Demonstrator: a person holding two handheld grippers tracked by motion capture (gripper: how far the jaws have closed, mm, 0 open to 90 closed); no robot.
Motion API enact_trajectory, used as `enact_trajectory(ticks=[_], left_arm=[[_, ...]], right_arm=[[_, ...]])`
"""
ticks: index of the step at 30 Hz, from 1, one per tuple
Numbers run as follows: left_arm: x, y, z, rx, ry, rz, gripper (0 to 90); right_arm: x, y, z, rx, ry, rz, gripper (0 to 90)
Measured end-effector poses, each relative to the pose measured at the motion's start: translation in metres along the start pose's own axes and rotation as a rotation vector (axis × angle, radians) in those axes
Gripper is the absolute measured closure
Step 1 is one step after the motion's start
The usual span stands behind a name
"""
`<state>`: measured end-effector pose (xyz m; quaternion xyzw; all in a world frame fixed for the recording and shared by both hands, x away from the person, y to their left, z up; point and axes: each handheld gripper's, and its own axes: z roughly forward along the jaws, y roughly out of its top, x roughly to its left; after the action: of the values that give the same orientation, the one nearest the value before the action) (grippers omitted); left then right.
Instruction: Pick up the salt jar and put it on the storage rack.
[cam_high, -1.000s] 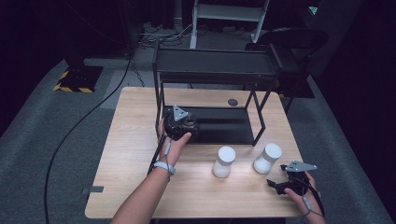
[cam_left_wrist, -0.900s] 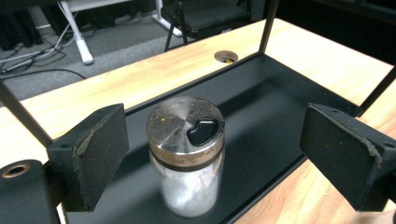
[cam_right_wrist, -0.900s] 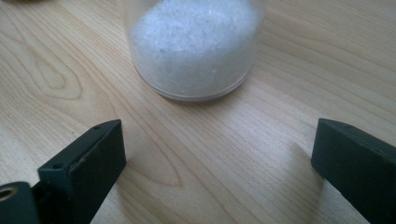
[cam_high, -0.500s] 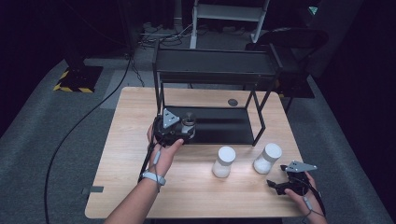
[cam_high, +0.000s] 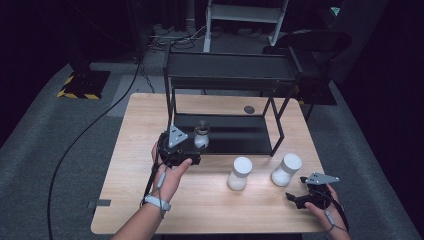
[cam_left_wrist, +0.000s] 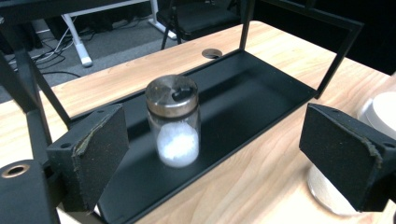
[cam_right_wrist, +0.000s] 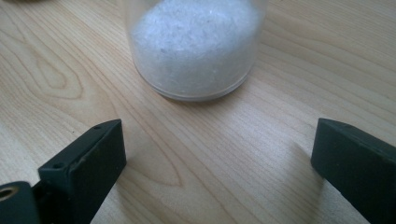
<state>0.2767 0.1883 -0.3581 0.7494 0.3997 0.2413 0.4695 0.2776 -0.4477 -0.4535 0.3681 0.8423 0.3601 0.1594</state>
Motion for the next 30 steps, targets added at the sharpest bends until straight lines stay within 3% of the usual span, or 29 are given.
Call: enact_trajectory(ticks=[10,30], left_arm=[[-0.005,-0.023,-0.015,0.014,0.027,0.008,8.4],[-0.013,-0.065,-0.022,0.039,0.045,-0.004,8.7]], right_arm=[[0.000,0.000,0.000,0.000,0.000,0.000,2.8],[0.000,0.000,0.000,0.000,0.000,0.000,2.8]])
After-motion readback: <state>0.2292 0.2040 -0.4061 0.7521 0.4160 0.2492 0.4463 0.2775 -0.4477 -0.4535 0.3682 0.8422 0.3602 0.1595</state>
